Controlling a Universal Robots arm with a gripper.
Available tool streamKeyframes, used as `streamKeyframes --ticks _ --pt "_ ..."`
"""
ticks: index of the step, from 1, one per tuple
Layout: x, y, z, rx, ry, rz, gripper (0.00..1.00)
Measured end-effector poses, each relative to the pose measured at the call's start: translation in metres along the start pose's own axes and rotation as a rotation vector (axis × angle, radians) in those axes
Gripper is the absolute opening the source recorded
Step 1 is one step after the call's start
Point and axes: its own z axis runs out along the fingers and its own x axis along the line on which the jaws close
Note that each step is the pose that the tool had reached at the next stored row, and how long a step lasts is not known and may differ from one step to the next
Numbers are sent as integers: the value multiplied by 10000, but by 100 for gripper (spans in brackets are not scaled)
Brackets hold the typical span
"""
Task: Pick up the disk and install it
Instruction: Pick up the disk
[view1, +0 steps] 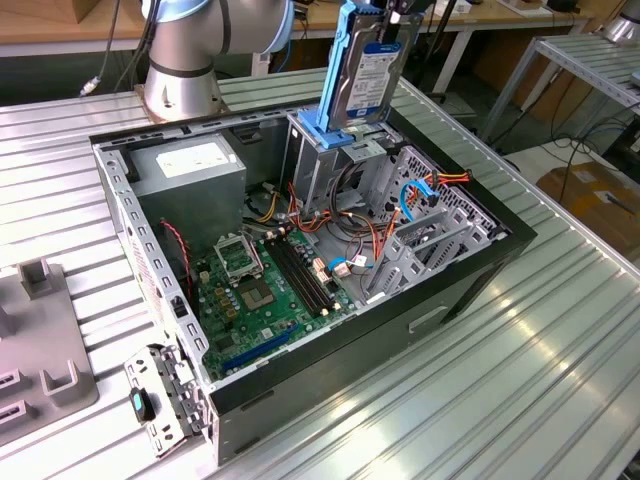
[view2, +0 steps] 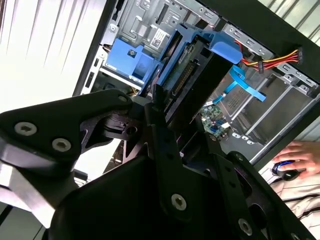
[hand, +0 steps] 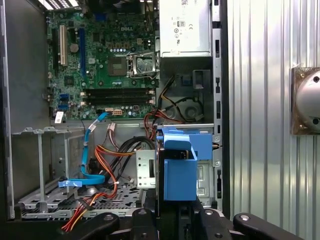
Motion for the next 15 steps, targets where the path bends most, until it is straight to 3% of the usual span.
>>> streamKeyframes --ticks 5,15 --pt "43 -6 0 -2 24 -1 35" --pt "57 -14 0 -2 26 -1 35"
